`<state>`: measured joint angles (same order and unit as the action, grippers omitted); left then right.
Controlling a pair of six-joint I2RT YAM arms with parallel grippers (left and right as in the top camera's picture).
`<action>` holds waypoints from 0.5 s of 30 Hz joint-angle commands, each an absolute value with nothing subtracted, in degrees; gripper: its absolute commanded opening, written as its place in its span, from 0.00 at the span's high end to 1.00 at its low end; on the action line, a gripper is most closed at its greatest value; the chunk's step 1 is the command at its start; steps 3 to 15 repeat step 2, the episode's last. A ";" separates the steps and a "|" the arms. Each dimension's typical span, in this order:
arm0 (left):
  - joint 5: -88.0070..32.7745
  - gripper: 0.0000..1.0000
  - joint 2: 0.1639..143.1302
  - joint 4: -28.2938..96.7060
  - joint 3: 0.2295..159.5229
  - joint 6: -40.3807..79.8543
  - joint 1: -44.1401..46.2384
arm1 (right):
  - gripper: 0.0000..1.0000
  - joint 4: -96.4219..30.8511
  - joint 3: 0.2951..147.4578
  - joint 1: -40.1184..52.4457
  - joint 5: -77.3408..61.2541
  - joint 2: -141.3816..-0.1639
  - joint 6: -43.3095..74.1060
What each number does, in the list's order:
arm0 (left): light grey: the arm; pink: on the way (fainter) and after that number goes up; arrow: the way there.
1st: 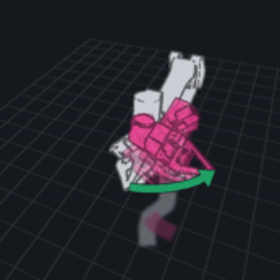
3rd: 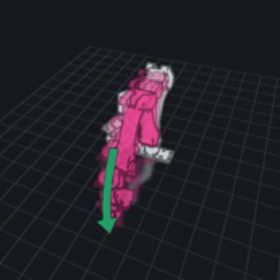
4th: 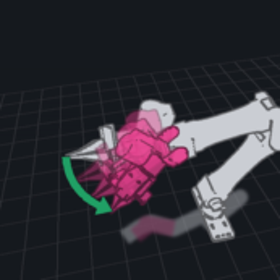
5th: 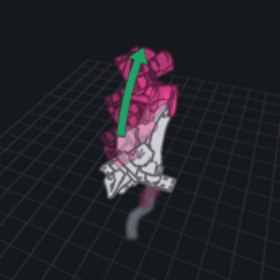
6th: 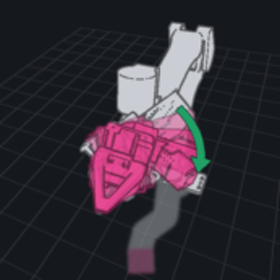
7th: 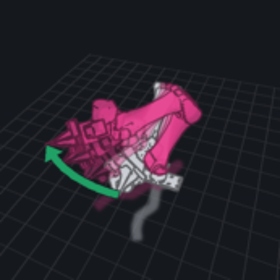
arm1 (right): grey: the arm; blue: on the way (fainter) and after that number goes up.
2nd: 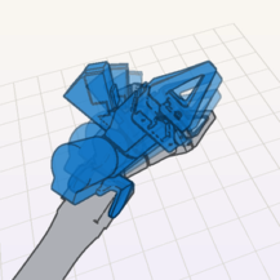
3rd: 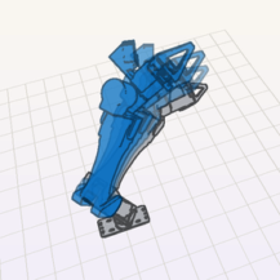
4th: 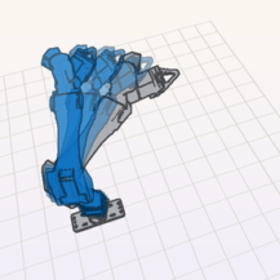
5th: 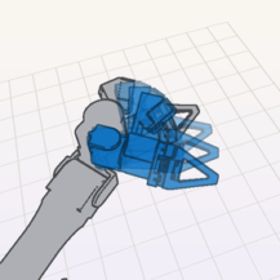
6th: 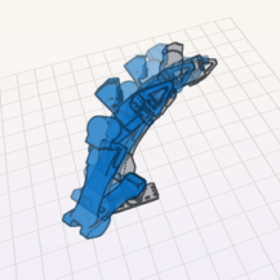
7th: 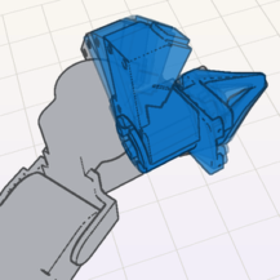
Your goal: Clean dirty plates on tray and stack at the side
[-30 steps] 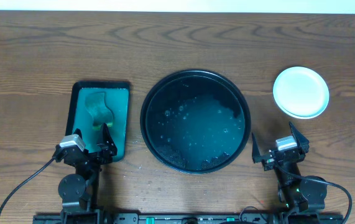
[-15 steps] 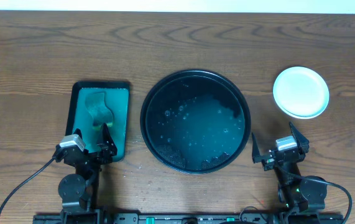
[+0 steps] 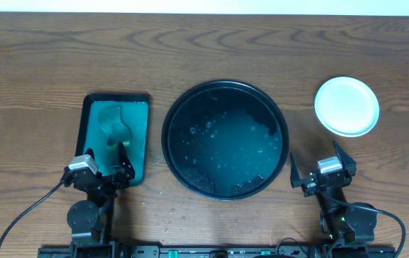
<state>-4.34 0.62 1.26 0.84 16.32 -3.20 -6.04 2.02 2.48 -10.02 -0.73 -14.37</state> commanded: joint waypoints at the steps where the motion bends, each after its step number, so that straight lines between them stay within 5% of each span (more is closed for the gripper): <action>1: -5.37 0.18 0.34 3.68 0.23 16.21 -3.03 | 0.01 -5.74 1.37 1.50 -9.50 -0.32 -15.05; 15: -5.37 0.18 0.34 3.68 0.23 16.21 -3.03 | 0.01 -5.74 1.37 1.48 -9.50 -0.32 -15.05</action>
